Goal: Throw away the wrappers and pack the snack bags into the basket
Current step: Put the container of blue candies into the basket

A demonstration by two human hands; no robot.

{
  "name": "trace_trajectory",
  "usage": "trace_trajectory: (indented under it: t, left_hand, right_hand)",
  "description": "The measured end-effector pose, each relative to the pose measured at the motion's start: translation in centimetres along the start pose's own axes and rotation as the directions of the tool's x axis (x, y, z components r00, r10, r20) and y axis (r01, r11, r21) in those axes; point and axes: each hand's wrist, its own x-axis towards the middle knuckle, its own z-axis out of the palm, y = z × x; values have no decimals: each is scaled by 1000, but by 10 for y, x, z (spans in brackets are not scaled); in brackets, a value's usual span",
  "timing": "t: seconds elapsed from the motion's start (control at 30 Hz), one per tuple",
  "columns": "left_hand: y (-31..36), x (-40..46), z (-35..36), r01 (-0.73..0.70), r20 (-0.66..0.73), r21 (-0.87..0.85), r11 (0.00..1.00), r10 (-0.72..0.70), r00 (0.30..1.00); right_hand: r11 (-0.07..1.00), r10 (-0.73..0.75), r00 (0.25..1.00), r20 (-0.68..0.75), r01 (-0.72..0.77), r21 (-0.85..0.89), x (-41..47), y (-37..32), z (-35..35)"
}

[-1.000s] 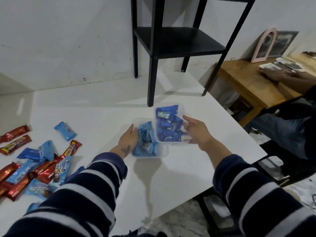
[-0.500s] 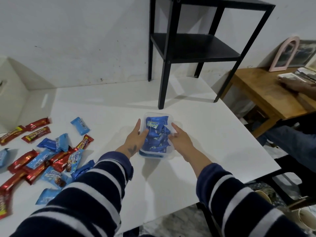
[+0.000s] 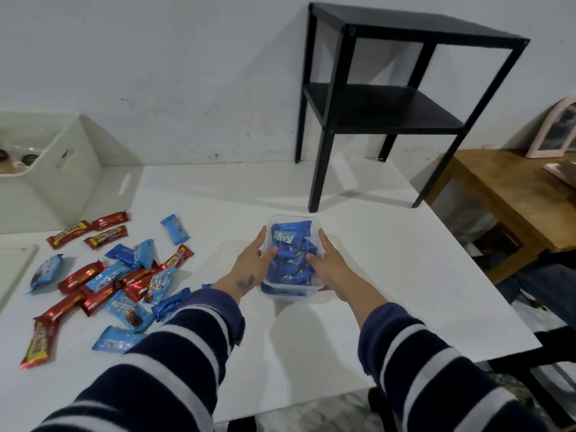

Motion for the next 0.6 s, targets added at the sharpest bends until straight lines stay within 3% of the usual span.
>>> trace_trajectory:
  t: [0.3,0.6]
  left_hand:
    - [13,-43,-94,-32,-221,-25,999,26,975]
    - [8,-85,-266,-140,-347,-74,987,106,932]
  right_hand:
    - [988,-135,977,165,146,-56,-21,-72,54]
    - [940,-313,916,252,337,-57,-57,-178,186]
